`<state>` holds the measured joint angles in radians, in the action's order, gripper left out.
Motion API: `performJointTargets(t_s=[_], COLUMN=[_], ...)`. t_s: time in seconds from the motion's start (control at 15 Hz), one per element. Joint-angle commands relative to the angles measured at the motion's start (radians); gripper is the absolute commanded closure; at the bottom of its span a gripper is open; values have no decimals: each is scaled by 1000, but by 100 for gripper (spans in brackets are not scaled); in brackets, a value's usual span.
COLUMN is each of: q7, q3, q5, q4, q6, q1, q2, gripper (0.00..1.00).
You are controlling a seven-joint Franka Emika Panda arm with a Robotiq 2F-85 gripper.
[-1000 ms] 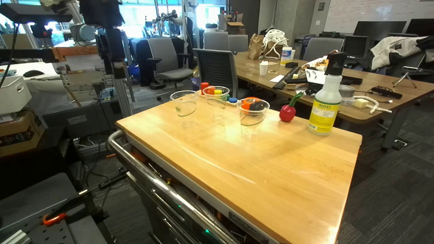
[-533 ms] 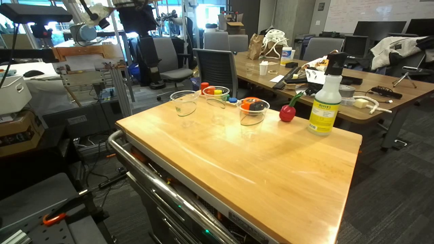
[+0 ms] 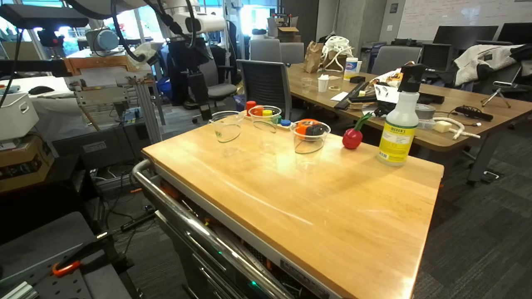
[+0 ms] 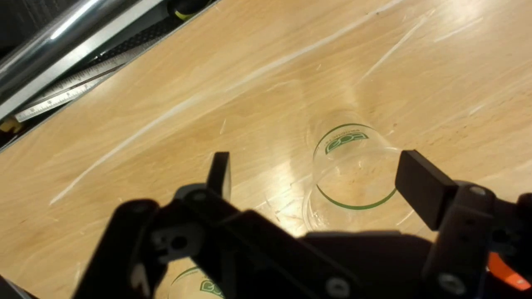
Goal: Stack the plastic cups on top of each other
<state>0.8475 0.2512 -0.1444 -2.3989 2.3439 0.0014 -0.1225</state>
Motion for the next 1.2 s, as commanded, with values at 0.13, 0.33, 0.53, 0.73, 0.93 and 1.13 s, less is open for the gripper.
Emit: performJointTargets(t_s=[0.13, 0.33, 0.53, 0.73, 0.93, 1.13], q7=[179, 237, 266, 294, 348, 380], q3=[-28, -49, -73, -93, -108, -115], q5=[-177, -212, -217, -203, -201, -166], q4=[77, 98, 115, 127, 130, 139], q6=[20, 22, 22, 30, 48, 26], q1=[43, 66, 83, 95, 103, 105], q2=[117, 147, 166, 185, 199, 190], gripper=[27, 36, 60, 84, 100, 98])
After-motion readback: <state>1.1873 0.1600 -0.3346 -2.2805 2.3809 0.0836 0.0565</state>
